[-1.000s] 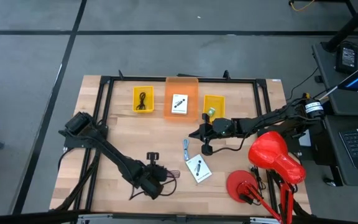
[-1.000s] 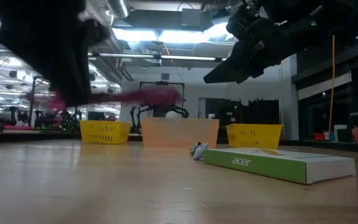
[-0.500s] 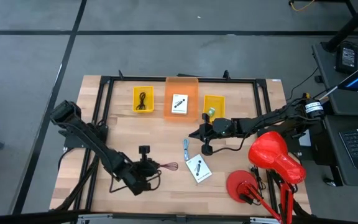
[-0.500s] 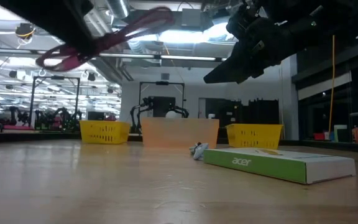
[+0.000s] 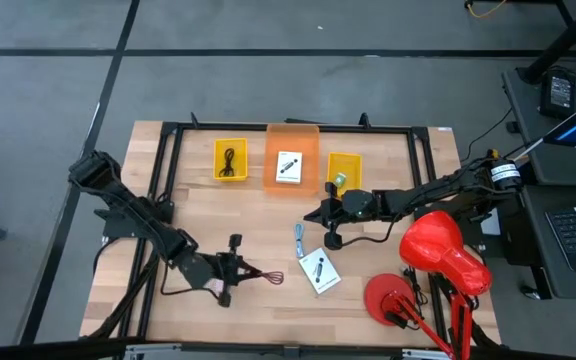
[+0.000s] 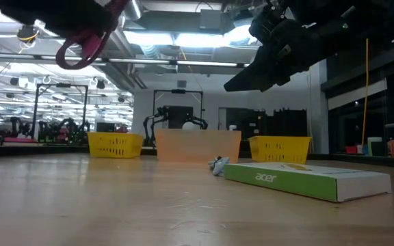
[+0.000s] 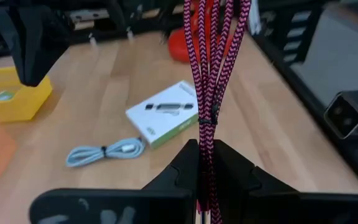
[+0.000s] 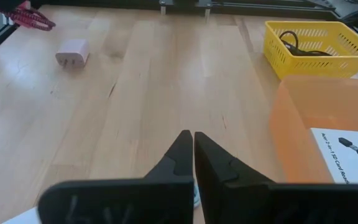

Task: Pick and place items into bin
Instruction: Put the pink charger cable into the left yellow bin

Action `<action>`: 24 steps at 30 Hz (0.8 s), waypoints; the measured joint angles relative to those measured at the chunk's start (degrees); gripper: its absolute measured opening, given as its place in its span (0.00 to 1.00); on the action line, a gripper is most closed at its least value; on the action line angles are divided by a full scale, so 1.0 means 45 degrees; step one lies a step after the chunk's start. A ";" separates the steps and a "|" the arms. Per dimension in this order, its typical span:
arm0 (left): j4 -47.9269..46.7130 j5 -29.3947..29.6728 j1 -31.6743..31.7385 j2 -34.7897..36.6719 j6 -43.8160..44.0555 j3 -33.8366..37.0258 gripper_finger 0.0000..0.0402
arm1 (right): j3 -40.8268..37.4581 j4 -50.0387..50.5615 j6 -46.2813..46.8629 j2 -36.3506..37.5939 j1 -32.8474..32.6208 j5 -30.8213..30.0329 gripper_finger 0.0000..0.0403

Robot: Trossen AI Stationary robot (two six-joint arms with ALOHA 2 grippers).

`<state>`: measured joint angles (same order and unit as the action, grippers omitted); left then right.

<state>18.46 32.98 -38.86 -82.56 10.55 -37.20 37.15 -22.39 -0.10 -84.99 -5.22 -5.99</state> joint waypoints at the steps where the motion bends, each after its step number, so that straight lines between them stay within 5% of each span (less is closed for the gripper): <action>1: 0.0891 -0.0052 0.0025 0.0052 -0.0164 0.0434 0.06 | 0.0000 0.0000 0.0000 0.0000 0.0002 0.0001 0.00; 8: 0.5455 -0.0235 0.0108 0.0101 -0.1905 0.2436 0.06 | 0.0000 -0.0001 0.0005 0.0000 0.0002 0.0013 0.00; 16: 0.5959 -0.0406 0.0436 0.0101 -0.2057 0.2752 0.06 | 0.0000 0.0000 0.0005 0.0000 0.0002 0.0023 0.00; 24: 0.5965 0.2714 0.0911 0.0101 -0.1857 0.2752 0.06 | 0.0000 0.0000 0.0005 0.0000 0.0001 0.0032 0.00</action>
<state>45.30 45.19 -34.76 -82.11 2.20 -24.82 37.15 -22.39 -0.08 -84.99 -5.22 -5.85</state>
